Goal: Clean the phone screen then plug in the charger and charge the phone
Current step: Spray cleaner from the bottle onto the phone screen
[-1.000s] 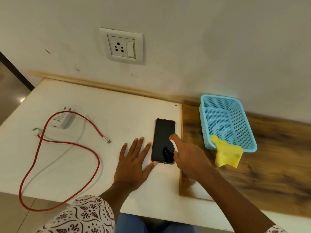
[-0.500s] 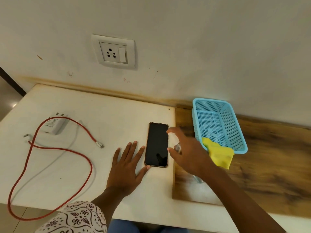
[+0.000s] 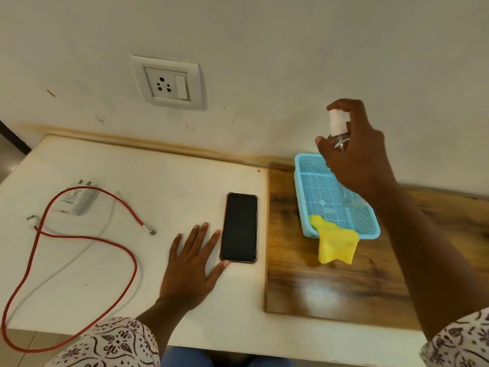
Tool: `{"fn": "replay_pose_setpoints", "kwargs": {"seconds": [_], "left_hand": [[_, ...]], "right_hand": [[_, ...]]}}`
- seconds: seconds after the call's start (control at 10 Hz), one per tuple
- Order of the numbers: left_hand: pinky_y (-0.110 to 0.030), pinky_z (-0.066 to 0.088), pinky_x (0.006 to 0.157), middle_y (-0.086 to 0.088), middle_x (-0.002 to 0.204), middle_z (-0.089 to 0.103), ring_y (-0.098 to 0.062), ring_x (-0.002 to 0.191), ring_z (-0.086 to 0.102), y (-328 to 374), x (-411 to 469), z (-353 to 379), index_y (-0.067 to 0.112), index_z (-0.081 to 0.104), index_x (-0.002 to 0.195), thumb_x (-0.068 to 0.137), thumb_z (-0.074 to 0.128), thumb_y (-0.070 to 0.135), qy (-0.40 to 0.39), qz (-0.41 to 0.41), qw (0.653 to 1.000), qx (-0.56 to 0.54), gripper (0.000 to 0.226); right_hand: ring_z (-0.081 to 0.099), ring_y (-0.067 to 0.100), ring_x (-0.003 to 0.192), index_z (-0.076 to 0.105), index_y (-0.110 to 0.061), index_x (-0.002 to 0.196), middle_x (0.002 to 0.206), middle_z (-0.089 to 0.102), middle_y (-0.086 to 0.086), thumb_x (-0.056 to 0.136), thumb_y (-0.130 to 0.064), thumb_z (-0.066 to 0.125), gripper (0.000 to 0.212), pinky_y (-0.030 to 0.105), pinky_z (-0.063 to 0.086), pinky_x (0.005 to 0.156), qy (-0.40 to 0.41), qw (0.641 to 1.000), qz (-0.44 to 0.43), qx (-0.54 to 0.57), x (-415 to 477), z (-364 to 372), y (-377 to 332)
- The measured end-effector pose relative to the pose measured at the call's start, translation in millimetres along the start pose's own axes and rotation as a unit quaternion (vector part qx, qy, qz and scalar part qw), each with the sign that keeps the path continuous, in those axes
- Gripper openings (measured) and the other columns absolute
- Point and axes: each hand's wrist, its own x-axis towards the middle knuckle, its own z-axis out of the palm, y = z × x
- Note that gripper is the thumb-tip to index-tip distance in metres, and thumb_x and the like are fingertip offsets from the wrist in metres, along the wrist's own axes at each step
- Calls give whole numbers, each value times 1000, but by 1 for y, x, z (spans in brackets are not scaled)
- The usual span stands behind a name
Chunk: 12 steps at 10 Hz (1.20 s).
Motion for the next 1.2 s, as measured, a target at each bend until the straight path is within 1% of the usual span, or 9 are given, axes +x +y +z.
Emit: {"fn": "replay_pose_setpoints", "kwargs": {"seconds": [0.1,0.2,0.3,0.5,0.6,0.7,0.9,1.1,1.2], "left_hand": [[-50,15,116,-3,156,17,-23,144,13,1,0,0,28,19,147,87,17,65,1,0,1000,-4,70],[-49,14,117,-3,157,16,-23,144,12,1,0,-1,28,18,147,87,16,66,0,-2,1000,-3,70],[-49,15,117,-3,157,17,-23,144,12,0,0,-1,28,17,147,87,16,66,4,-1,1000,-2,70],[-50,17,115,-4,155,21,-24,143,17,0,0,0,27,21,146,88,20,65,5,2,1000,-2,69],[-49,17,115,-4,155,22,-24,143,18,0,0,0,27,22,146,88,20,65,5,1,1000,7,70],[-49,18,114,-4,155,24,-25,142,20,-1,1,1,27,23,146,88,19,65,3,2,1000,15,70],[-50,18,114,-5,155,25,-25,142,21,0,1,1,26,25,146,88,18,65,2,2,1000,12,70],[-50,16,115,-4,155,22,-24,143,17,0,2,-1,27,23,146,88,20,64,5,1,1000,0,69],[-50,16,115,-4,155,22,-24,143,16,0,1,0,27,22,146,88,20,64,3,1,1000,1,69]], "right_hand": [[63,23,65,40,-24,125,84,57,4,84,-24,65,48,38,58,69,4,1000,-9,0,8,-7,-2],[64,28,69,39,-23,126,90,57,7,85,-25,65,49,43,58,73,-5,1000,-5,-8,12,-7,-3],[64,27,69,39,-22,126,91,58,9,85,-26,65,48,41,58,69,-17,1000,-12,-8,12,0,-7],[60,21,67,39,-20,126,89,57,6,88,-32,60,46,28,49,63,-21,998,-46,-27,15,13,-6],[61,23,64,38,-19,127,87,62,11,92,-30,51,39,35,55,63,-3,999,-47,-3,22,13,1],[64,32,64,34,-19,128,84,65,18,90,-17,38,38,48,57,68,1,999,-40,20,39,12,17],[64,42,78,31,-9,128,92,65,26,91,-13,47,40,47,53,72,-57,994,-31,-88,48,29,47],[60,46,96,33,-3,124,106,63,28,91,-9,51,37,52,49,86,-92,989,19,-119,35,53,65],[59,46,96,35,-2,121,107,62,29,92,-11,52,35,51,50,85,-84,989,37,-117,32,57,69]]}}
